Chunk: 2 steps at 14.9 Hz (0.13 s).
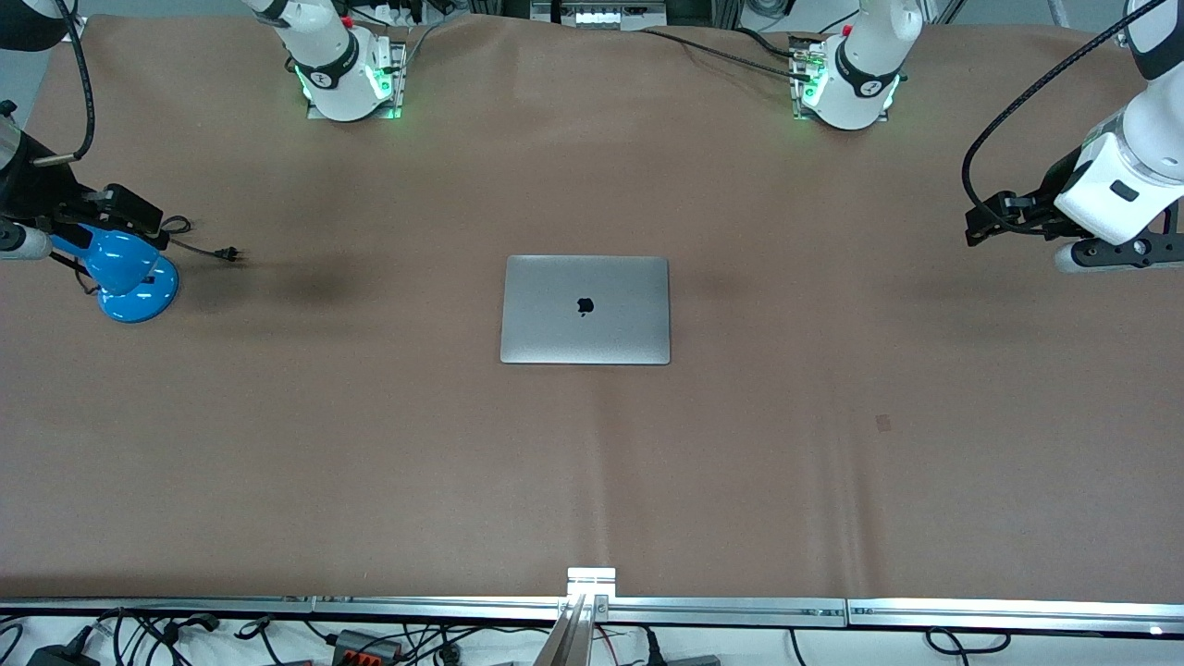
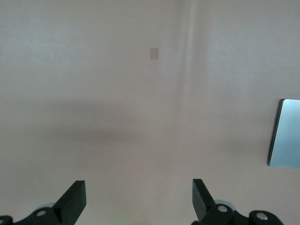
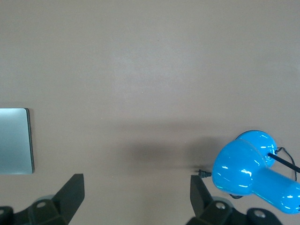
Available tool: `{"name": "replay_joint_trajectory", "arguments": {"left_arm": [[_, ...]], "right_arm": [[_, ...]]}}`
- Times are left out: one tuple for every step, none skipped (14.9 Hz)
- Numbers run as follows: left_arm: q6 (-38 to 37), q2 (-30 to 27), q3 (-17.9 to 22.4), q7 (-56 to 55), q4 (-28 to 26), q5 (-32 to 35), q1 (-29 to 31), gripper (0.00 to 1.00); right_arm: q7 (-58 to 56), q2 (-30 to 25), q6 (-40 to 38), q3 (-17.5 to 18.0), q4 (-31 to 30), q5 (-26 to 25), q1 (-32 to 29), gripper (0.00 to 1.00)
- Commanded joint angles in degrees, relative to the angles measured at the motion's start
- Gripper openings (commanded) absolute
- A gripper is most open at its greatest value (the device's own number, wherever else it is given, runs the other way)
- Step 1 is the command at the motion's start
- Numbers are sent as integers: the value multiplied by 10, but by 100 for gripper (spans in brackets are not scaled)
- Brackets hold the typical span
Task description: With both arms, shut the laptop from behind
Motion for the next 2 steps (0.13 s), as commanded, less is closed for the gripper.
{"name": "replay_joint_trajectory", "arguments": {"left_arm": [[5,3,8,14,3,-7,6,100],[5,5,8,14,4,-8,11,100]], "right_arm": [[-7,-9,3,7,-11,-9,-6,100],[-7,-10,3,7,-12,-10,-6,100]]}}
